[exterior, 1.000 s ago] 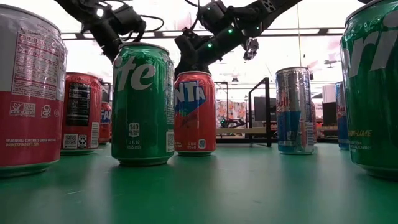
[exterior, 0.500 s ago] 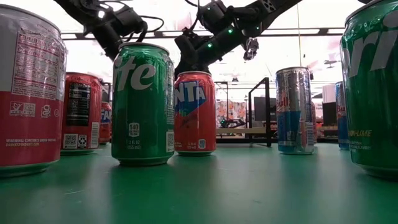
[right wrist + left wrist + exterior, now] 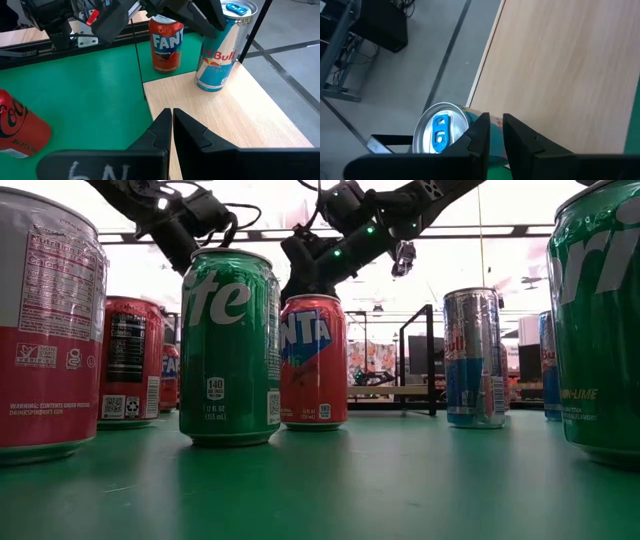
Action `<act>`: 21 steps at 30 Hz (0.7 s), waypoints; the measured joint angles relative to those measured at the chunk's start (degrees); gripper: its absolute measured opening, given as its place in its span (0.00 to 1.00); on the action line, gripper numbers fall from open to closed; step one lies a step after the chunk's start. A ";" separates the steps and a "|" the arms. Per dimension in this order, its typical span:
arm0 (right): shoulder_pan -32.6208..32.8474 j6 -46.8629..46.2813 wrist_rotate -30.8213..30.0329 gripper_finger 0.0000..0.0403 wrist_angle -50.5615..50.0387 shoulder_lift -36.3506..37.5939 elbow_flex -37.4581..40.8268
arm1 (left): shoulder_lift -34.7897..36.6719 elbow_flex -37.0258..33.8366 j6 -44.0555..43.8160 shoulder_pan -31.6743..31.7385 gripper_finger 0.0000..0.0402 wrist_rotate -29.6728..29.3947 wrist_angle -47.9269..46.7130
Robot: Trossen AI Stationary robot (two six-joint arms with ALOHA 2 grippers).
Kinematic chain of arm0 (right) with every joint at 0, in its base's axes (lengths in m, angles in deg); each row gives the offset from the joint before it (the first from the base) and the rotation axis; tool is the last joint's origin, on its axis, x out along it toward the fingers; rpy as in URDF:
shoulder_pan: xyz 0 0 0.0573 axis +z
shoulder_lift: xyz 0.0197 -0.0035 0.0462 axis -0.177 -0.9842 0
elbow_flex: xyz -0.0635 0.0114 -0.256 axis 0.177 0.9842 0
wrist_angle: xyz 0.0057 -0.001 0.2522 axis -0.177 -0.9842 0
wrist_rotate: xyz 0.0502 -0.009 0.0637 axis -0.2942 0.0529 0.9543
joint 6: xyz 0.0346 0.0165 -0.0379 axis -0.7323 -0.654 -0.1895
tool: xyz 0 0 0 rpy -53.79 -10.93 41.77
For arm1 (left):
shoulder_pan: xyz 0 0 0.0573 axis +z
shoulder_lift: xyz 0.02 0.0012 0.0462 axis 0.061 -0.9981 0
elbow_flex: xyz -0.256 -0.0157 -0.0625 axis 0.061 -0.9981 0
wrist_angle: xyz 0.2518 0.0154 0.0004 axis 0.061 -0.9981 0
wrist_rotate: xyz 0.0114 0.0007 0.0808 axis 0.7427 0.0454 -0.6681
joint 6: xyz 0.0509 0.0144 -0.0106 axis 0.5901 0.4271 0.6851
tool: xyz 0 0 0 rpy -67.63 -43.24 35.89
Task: Pick and place cans onto a shelf
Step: Adjust the blue silver soda can
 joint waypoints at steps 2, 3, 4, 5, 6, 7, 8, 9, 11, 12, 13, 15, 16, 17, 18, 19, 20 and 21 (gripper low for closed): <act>0.00 0.00 0.02 0.02 0.01 0.00 0.00 | 0.47 0.00 -0.95 -0.04 0.09 1.49 -0.38; 0.00 -0.03 0.01 0.02 0.01 0.00 0.00 | 0.84 0.00 -1.27 -0.04 0.09 2.34 -0.52; 0.00 -0.07 0.02 0.02 0.01 0.00 0.00 | 1.28 0.00 -1.53 -0.04 0.09 3.21 -0.51; 0.00 -0.13 0.00 0.02 0.01 0.00 0.00 | 1.84 0.00 -1.57 -0.04 0.09 3.70 -0.61; 0.00 -0.13 0.00 0.02 0.01 0.00 0.00 | 2.49 0.00 -1.66 -0.04 0.09 4.37 -0.64; 0.00 -0.17 0.02 0.02 0.01 0.00 0.00 | 3.19 0.00 -1.68 -0.05 0.09 4.50 -0.56; 0.00 -0.28 0.00 0.02 0.01 0.00 0.00 | 3.98 0.00 -1.85 -0.08 0.09 4.50 -0.31; 0.00 -0.49 0.02 0.02 0.01 0.00 0.00 | 4.76 0.00 -2.18 -0.07 0.09 4.53 0.10; 0.00 -0.62 0.02 0.02 0.01 0.00 0.00 | 6.38 0.00 -2.58 0.40 0.09 4.59 1.47; 0.00 -0.70 0.00 0.02 0.01 0.00 0.00 | 7.18 0.00 -2.58 0.85 0.09 4.57 2.15; 0.00 -1.07 0.02 0.02 0.01 0.00 0.00 | 7.96 0.02 -2.42 1.46 0.09 4.57 2.79; 0.00 -1.16 0.02 0.02 0.03 0.00 0.00 | 8.57 0.86 -2.25 2.70 0.09 5.51 2.69; 0.00 -1.16 0.02 0.02 0.01 0.00 0.00 | 8.58 1.47 -2.25 3.43 0.09 6.98 2.29; 0.00 -1.17 0.02 0.02 0.03 0.00 0.00 | 8.54 2.14 -2.35 4.17 0.09 9.28 1.30; 0.00 -1.29 0.02 0.02 0.01 0.00 0.00 | 8.28 2.93 -2.34 4.93 0.09 12.39 -0.19; 0.00 -1.51 0.02 0.02 0.01 0.00 0.00 | 7.87 3.89 -2.34 5.58 0.09 16.06 -1.75; 0.00 -1.56 0.02 0.02 0.03 0.00 0.00 | 7.31 4.84 -2.26 6.14 0.09 19.80 -3.79; 0.00 -1.65 0.02 0.02 0.01 0.00 0.00 | 6.74 5.78 -2.17 6.52 0.09 22.63 -6.32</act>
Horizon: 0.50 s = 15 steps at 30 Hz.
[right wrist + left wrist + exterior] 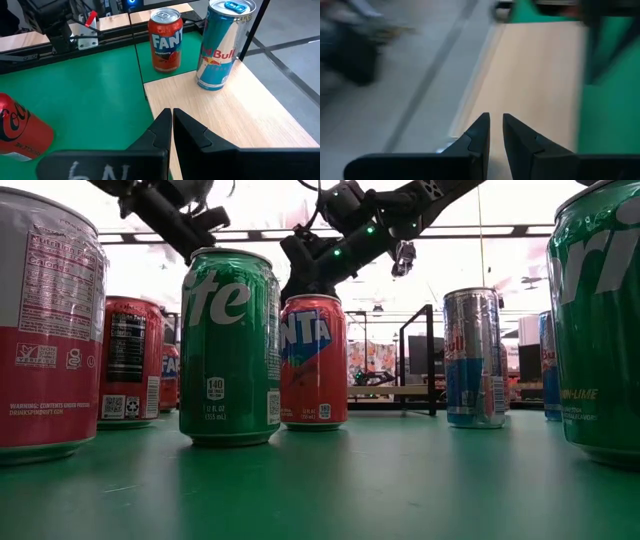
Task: Pick and place cans onto a shelf
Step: Adjust the blue silver soda can
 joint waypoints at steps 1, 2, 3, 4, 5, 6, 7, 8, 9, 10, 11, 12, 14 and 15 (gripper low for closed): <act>0.00 -0.04 -0.02 0.02 0.00 0.00 0.00 | -0.66 0.90 0.02 0.14 0.09 1.52 -2.58; 0.00 -0.04 0.00 0.02 0.00 0.00 0.00 | -1.32 1.73 0.02 0.15 0.09 1.86 -4.52; 0.00 -0.04 -0.01 0.02 0.00 0.00 0.00 | -1.98 2.48 0.01 0.15 0.09 1.81 -6.01; 0.00 -0.04 0.00 0.02 0.00 0.00 0.00 | -2.58 3.00 0.02 0.15 0.09 1.68 -7.28; 0.00 -0.06 -0.02 0.02 0.00 0.00 0.00 | -3.12 3.41 -0.01 0.16 0.09 0.99 -8.52; 0.00 -0.06 0.00 0.02 0.00 0.00 0.00 | -3.69 3.67 -0.09 0.21 0.09 0.17 -9.10; 0.00 -0.04 -0.01 0.02 0.00 0.00 0.00 | -4.23 3.71 -0.20 0.19 0.09 -0.89 -9.14; 0.00 0.00 -0.02 0.02 0.00 0.00 0.00 | -4.77 3.71 -0.29 0.19 0.09 -2.40 -9.22; 0.00 0.02 -0.01 0.02 0.00 0.00 0.00 | -5.29 3.71 -0.41 0.19 0.09 -3.74 -9.27; 0.00 0.04 -0.02 0.02 0.00 0.00 0.00 | -5.80 3.68 -0.49 0.19 0.09 -5.05 -9.37; 0.00 0.05 0.00 0.02 0.00 0.00 0.00 | -6.35 3.68 -0.61 0.19 0.09 -6.13 -9.54; 0.00 0.05 -0.02 0.02 0.00 0.00 0.00 | -6.91 3.68 -0.63 0.21 0.09 -6.59 -9.59; 0.00 0.07 0.00 0.02 0.00 0.00 0.00 | -7.93 3.68 -0.65 0.21 0.09 -6.86 -9.57; 0.00 0.09 0.00 0.02 0.00 0.00 0.00 | -8.33 3.66 -0.68 0.19 0.09 -6.92 -9.56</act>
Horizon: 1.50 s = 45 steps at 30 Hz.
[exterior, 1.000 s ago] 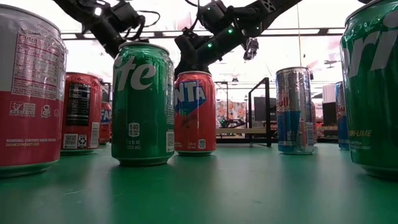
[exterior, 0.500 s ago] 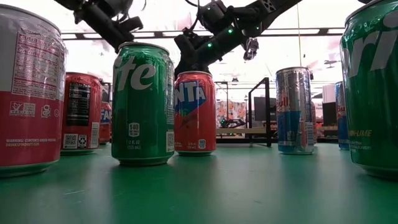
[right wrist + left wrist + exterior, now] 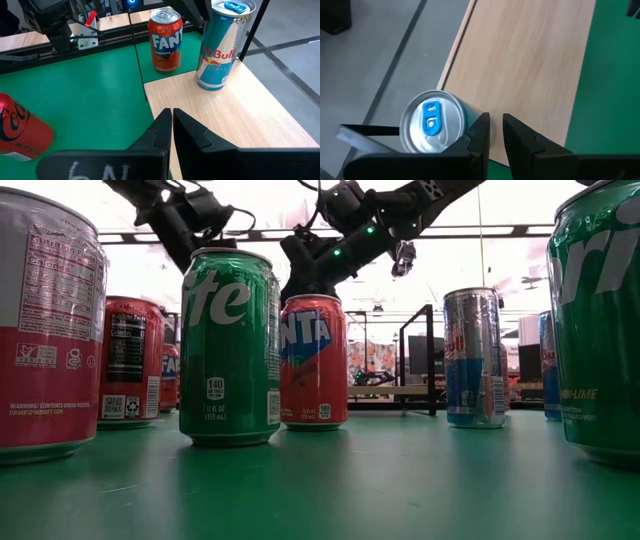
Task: Pick and place cans onto a shelf
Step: Adjust the blue silver soda can, then put the top right orange soda can on the shelf
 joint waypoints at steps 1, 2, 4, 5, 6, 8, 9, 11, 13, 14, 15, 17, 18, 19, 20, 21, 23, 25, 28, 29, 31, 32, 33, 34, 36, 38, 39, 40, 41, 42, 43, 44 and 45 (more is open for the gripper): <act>0.00 0.04 -0.02 0.02 0.00 0.00 0.00 | -0.38 0.00 0.00 0.00 0.09 -0.29 0.04; 0.00 0.11 0.00 0.02 0.00 0.00 0.00 | -0.75 0.00 -0.06 0.00 0.09 -0.37 0.03; 0.00 0.32 -0.01 0.02 0.00 0.00 0.00 | -1.33 0.00 -0.22 0.00 0.09 -1.24 0.02; 0.00 0.33 0.00 0.02 -0.01 0.00 0.00 | -1.56 0.00 -0.34 0.00 0.09 -1.66 0.04; 0.00 0.36 -0.02 0.02 0.00 0.00 0.00 | -1.75 0.00 -0.40 0.00 0.09 -2.06 0.12; 0.00 0.53 0.00 0.02 0.00 0.00 0.00 | -2.05 0.00 -0.78 0.00 0.09 -2.95 0.17; 0.00 0.57 -0.02 0.02 0.00 0.00 0.00 | -2.19 0.00 -0.79 0.00 0.09 -3.58 0.17; 0.00 0.61 0.00 0.02 0.00 0.00 0.00 | -2.31 -0.02 -0.81 0.00 0.09 -4.02 0.19; 0.00 0.71 0.00 0.02 0.00 0.00 0.00 | -2.47 -0.02 -0.81 0.00 0.09 -4.07 0.50; -0.01 0.73 -0.01 0.02 0.00 0.00 0.00 | -2.57 -0.03 -0.80 0.00 0.09 -4.09 0.66; 0.00 0.91 0.00 0.02 0.00 0.00 0.00 | -2.69 -0.07 -0.80 0.00 0.09 -4.10 1.00; 0.00 1.11 -0.02 0.02 0.00 0.00 0.00 | -3.01 -0.07 -0.78 0.00 0.09 -4.11 1.75; 0.00 1.12 0.00 0.02 0.00 0.00 0.00 | -3.24 -0.07 -0.71 0.00 0.09 -4.13 1.93; 0.00 1.16 -0.02 0.02 0.00 0.00 0.00 | -3.50 -0.07 -0.45 0.00 0.09 -4.18 2.10; -0.01 1.14 -0.01 0.02 -0.01 0.00 0.00 | -3.75 -0.07 -0.26 0.00 0.09 -4.27 2.24; 0.00 1.12 -0.01 0.02 -0.01 0.00 0.00 | -3.99 -0.09 -0.01 0.00 0.09 -4.30 2.52; 0.00 1.11 0.00 0.02 -0.02 0.00 0.00 | -4.54 -0.09 0.34 0.00 0.09 -4.31 3.01; 0.00 1.11 -0.01 0.02 -0.02 0.00 0.00 | -5.16 -0.09 0.42 0.00 0.09 -4.61 3.50; 0.00 1.07 0.00 0.02 -0.02 0.00 0.00 | -5.92 -0.09 0.66 0.00 0.09 -5.85 4.38; 0.00 1.07 -0.02 0.02 0.00 0.00 0.00 | -6.16 -0.09 0.80 0.01 0.09 -5.92 4.50; 0.00 1.09 0.00 0.02 -0.02 0.00 0.00 | -6.50 -0.09 1.16 0.02 0.09 -5.95 4.66; -0.02 1.09 0.00 0.02 -0.02 0.00 0.00 | -6.62 -0.09 1.22 0.02 0.09 -5.95 4.87; 0.00 1.09 -0.01 0.02 0.00 0.00 0.01 | -6.67 -0.09 1.27 0.02 0.09 -5.92 4.98; 0.00 1.09 0.00 0.02 -0.01 0.00 0.02 | -6.67 -0.09 1.29 0.02 0.09 -5.92 4.98; -0.01 1.09 -0.02 0.02 -0.02 0.00 0.04 | -6.61 -0.09 1.25 0.01 0.09 -5.92 4.97; 0.00 1.09 -0.02 0.02 -0.02 0.00 0.04 | -6.28 -0.09 1.07 0.00 0.09 -5.79 4.96; 0.00 1.09 -0.01 0.02 -0.02 0.00 0.07 | -6.02 -0.09 0.91 0.00 0.09 -5.76 4.95; 0.00 1.09 0.00 0.02 -0.02 0.00 0.07 | -5.71 -0.09 0.81 -0.03 0.09 -5.74 4.96; -0.02 1.07 0.00 0.02 -0.02 0.00 0.07 | -5.34 -0.09 0.53 -0.07 0.09 -5.60 4.92; 0.00 1.09 0.00 0.02 -0.02 0.00 0.07 | -5.00 -0.09 0.08 -0.09 0.09 -5.22 4.90; -0.02 1.09 -0.01 0.02 -0.02 0.00 0.09 | -4.56 -0.09 -0.49 -0.21 0.09 -4.47 4.90; 0.00 1.06 -0.01 0.02 0.00 0.00 0.10 | -4.01 -0.09 -1.13 -0.23 0.09 -3.05 4.88; 0.00 0.86 -0.01 0.02 -0.01 0.00 0.11 | -3.32 -0.09 -1.95 -0.32 0.09 -1.22 4.85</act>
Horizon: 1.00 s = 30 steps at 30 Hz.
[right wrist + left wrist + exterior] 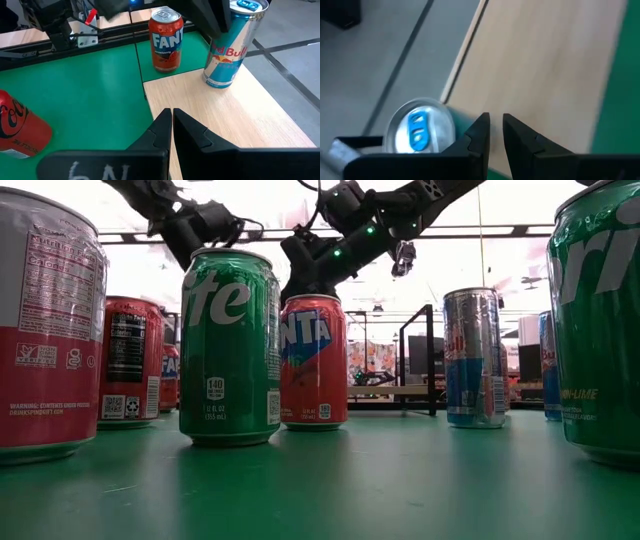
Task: Pick and place cans onto a shelf
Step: Put the top right orange soda can on the shelf
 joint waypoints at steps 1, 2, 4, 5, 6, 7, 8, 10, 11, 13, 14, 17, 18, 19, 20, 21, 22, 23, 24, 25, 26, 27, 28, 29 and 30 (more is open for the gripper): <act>0.07 -0.43 -0.02 0.02 0.00 0.00 0.00 | 0.73 0.00 -1.08 -0.03 0.09 2.51 0.04; 0.12 -0.68 0.00 0.02 -0.01 0.01 0.00 | 1.49 0.00 -2.12 -0.16 0.09 5.28 0.10; 0.31 -1.48 0.05 0.02 -0.04 0.21 0.04 | 3.25 -0.02 -4.48 -0.48 0.09 11.20 0.09; 0.52 -2.03 0.01 0.02 -0.03 0.33 0.04 | 4.23 -0.11 -5.58 -0.88 0.09 13.17 0.20; 0.75 -2.26 0.07 0.02 -0.03 0.46 0.04 | 5.27 -0.31 -6.75 -1.44 0.09 14.61 0.38; 1.07 -2.36 0.03 0.02 -0.03 0.63 0.04 | 6.33 -0.59 -7.53 -2.08 0.09 15.03 0.55; 1.46 -2.51 0.03 0.02 -0.04 0.78 0.04 | 7.50 -0.95 -8.21 -2.92 0.09 15.07 0.72; 2.48 -2.64 0.05 0.02 -0.20 0.94 -0.07 | 9.89 -1.83 -9.17 -4.93 0.09 15.07 1.75; 3.06 -2.69 0.07 0.02 -0.38 0.95 -0.33 | 11.21 -2.47 -9.93 -6.02 0.09 15.08 3.14; 4.27 -2.71 0.10 0.02 -1.09 0.96 -1.11 | 14.02 -4.29 -11.54 -8.38 0.09 15.12 6.26; 4.83 -2.72 0.10 0.02 -1.57 0.96 -1.58 | 15.45 -5.46 -12.31 -9.66 0.09 15.12 8.13; 6.64 -2.76 0.08 0.02 -3.75 1.07 -3.04 | 19.06 -8.98 -15.20 -13.29 0.09 15.10 12.83; 7.22 -2.76 0.10 0.02 -4.98 1.07 -3.62 | 20.26 -10.09 -15.98 -14.44 0.09 15.09 14.05; 7.84 -2.76 0.08 0.02 -6.59 1.07 -4.28 | 21.47 -11.11 -16.63 -15.54 0.09 15.07 14.89; 8.41 -2.76 0.12 0.02 -8.22 1.07 -4.92 | 22.52 -12.05 -17.22 -16.60 0.09 14.81 15.80; 8.95 -2.75 0.11 0.02 -10.08 1.07 -5.62 | 23.57 -13.14 -17.81 -17.69 0.09 13.90 17.15; 9.46 -2.76 0.12 0.02 -12.11 1.09 -6.33 | 24.57 -14.25 -18.25 -18.70 0.09 12.93 18.18; 9.91 -2.76 0.14 0.02 -14.14 1.09 -6.99 | 25.48 -15.28 -18.49 -19.66 0.09 11.77 18.81; 10.30 -2.76 0.16 0.02 -16.11 1.11 -7.68 | 26.32 -16.26 -18.58 -20.49 0.09 10.88 19.75; 10.72 -2.84 0.19 0.02 -18.17 1.11 -8.36 | 27.04 -17.20 -18.59 -21.20 0.09 10.60 20.83; 11.08 -3.13 0.24 0.02 -20.19 1.11 -9.02 | 27.83 -18.13 -18.60 -21.82 0.09 10.55 21.73; 11.37 -3.59 0.25 0.02 -22.25 1.11 -9.75 | 28.55 -19.01 -18.63 -22.38 0.09 10.55 22.37; 11.61 -4.03 0.25 0.02 -24.35 1.11 -10.49 | 29.11 -19.79 -18.92 -22.87 0.09 10.57 23.47; 11.85 -4.57 0.25 0.02 -26.47 1.11 -11.21 | 29.55 -20.62 -19.40 -23.37 0.09 10.56 24.80; 12.02 -5.25 0.23 0.02 -28.65 1.11 -11.91 | 29.91 -21.62 -20.11 -23.75 0.09 10.58 26.10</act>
